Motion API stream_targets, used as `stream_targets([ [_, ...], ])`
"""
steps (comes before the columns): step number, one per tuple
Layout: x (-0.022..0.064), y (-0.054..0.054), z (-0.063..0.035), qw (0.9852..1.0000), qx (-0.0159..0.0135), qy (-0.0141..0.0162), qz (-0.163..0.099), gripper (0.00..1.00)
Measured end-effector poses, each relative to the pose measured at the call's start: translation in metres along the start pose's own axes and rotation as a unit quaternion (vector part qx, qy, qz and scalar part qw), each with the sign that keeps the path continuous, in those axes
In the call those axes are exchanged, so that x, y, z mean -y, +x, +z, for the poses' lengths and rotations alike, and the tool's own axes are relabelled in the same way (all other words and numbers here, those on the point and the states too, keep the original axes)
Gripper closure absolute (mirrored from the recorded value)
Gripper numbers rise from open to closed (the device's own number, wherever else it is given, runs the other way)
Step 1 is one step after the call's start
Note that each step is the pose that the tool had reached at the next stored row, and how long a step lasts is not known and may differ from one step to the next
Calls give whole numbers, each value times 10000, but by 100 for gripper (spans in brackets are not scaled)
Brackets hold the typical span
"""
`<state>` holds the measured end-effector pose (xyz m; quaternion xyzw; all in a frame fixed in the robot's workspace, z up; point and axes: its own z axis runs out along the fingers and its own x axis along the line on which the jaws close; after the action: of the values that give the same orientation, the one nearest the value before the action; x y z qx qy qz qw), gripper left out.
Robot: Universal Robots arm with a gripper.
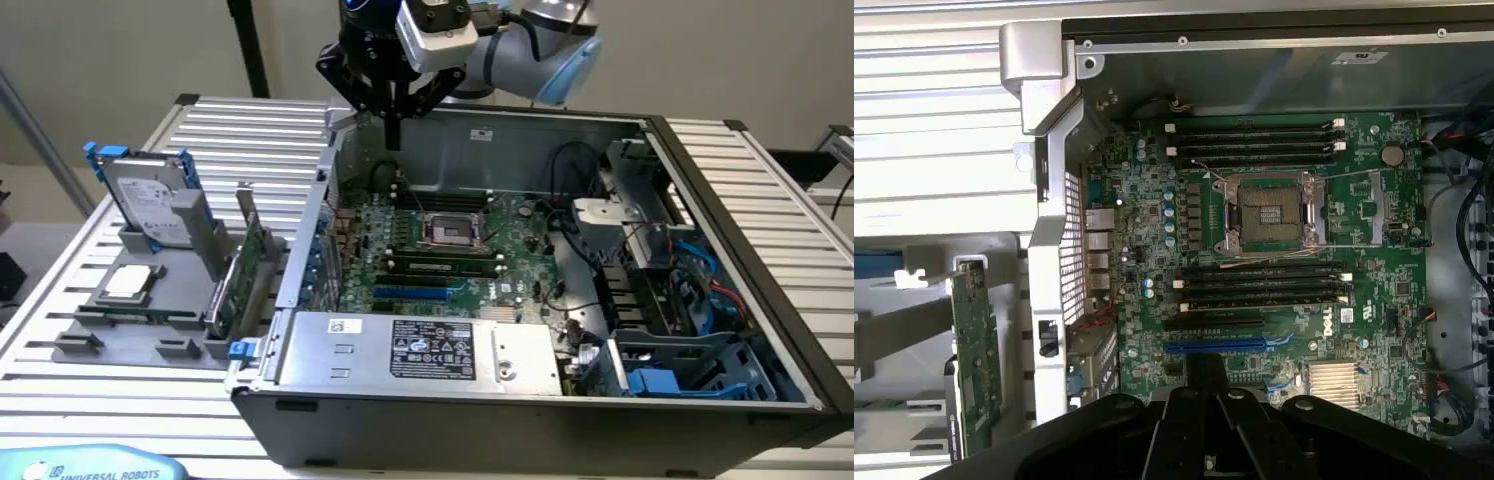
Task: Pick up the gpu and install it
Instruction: 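Reach for the gpu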
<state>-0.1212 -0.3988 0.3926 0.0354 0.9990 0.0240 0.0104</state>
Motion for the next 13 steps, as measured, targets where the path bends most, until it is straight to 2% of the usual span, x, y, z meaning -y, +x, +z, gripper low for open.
stream_targets([
  [4,4,36,-2,10000,0,1,1,89],
  [13,86,437,-13,10000,1,-1,0,89],
])
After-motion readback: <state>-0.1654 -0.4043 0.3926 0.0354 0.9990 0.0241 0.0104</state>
